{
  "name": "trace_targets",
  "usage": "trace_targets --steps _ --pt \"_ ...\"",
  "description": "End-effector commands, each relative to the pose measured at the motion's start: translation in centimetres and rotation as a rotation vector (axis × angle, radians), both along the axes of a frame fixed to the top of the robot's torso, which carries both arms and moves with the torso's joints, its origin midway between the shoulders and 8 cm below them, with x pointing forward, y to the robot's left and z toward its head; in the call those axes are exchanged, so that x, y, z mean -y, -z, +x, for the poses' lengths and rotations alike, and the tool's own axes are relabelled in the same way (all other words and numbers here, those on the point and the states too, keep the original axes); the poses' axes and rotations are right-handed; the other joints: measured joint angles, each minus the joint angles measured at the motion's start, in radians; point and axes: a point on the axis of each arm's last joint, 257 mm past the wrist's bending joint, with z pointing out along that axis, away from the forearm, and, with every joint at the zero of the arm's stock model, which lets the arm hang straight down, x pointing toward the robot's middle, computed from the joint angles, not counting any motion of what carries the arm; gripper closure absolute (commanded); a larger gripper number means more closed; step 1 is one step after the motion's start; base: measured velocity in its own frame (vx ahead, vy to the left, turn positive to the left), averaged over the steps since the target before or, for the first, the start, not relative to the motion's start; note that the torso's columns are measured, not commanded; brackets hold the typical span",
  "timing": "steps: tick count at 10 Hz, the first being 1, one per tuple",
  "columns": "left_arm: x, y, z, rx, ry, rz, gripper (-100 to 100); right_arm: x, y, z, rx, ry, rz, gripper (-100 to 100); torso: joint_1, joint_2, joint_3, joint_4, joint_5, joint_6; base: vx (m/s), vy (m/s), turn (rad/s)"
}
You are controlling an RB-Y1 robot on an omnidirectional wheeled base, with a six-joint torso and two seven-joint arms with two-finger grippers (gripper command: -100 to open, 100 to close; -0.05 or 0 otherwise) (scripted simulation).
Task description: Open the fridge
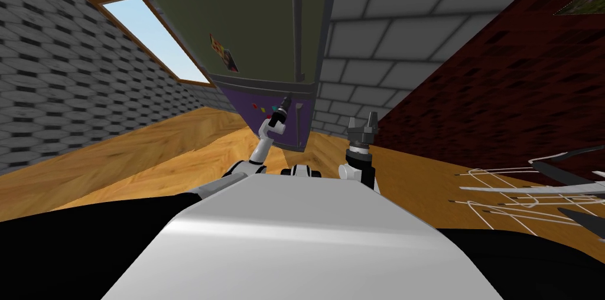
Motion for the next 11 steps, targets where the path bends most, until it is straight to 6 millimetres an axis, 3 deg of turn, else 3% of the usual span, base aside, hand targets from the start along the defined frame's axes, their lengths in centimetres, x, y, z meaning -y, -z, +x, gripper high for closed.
trace_targets --steps 1,2,3,4,5,6,7,8,9,10,11 --pt "1.6 -0.1 1.8 -0.038 0.007 0.025 -100 0.0 0.0 0.0 0.000 0.000 0.000 0 0.000 -0.001 0.000 0.000 0.000 0.000 -0.053 -0.006 0.009" --pt "2.2 -1.2 2.1 -0.022 0.013 0.028 -100 0.0 0.0 0.0 0.000 0.000 0.000 0 0.000 -0.001 -0.001 0.000 0.000 0.000 -0.041 -0.008 0.001" --pt "2.9 -0.5 3.3 -0.062 0.012 0.046 -100 0.0 0.0 0.0 0.000 0.000 0.000 0 0.000 -0.002 -0.001 0.000 0.000 0.000 -0.053 -0.001 0.008" --pt "3.3 -1.7 3.3 -0.042 0.019 0.046 -100 0.0 0.0 0.0 0.000 0.000 0.000 0 0.000 -0.001 -0.001 0.000 0.000 0.000 -0.045 -0.003 -0.001" --pt "4.0 -1.0 4.4 -0.081 0.017 0.065 -100 0.0 0.0 0.0 0.000 0.000 0.000 0 0.000 -0.001 -0.001 0.000 0.000 0.000 -0.046 0.001 0.006" --pt "4.5 -2.2 4.4 -0.062 0.023 0.066 -100 0.0 0.0 0.0 0.000 0.000 0.000 0 0.000 -0.001 -0.001 0.000 0.000 0.000 -0.039 0.006 0.000" --pt "5.0 -1.3 5.4 -0.104 0.018 0.085 -100 0.0 0.0 0.0 0.000 0.000 0.000 0 0.000 -0.001 -0.001 0.000 0.000 0.000 -0.043 0.016 0.000" --pt "5.6 -2.7 5.4 -0.082 0.025 0.085 -100 0.0 0.0 0.0 0.000 0.000 0.000 0 0.001 -0.001 -0.001 0.000 0.000 0.000 -0.037 0.014 -0.002" --pt "6.2 -2.1 6.2 -0.118 0.022 0.104 -100 0.0 0.0 0.0 0.000 0.000 0.000 0 0.000 -0.001 -0.001 0.000 0.000 0.000 -0.035 0.014 -0.001" --pt "6.6 -3.3 6.3 -0.102 0.027 0.105 -100 0.0 0.0 0.0 0.000 0.000 0.000 0 0.000 -0.001 -0.001 0.000 0.000 0.000 -0.031 0.019 -0.002" --pt "7.3 -2.8 6.9 -0.133 0.024 0.122 -100 0.0 0.0 0.0 0.000 0.000 0.000 0 0.000 -0.001 -0.001 0.000 0.000 0.000 -0.033 0.028 -0.005"
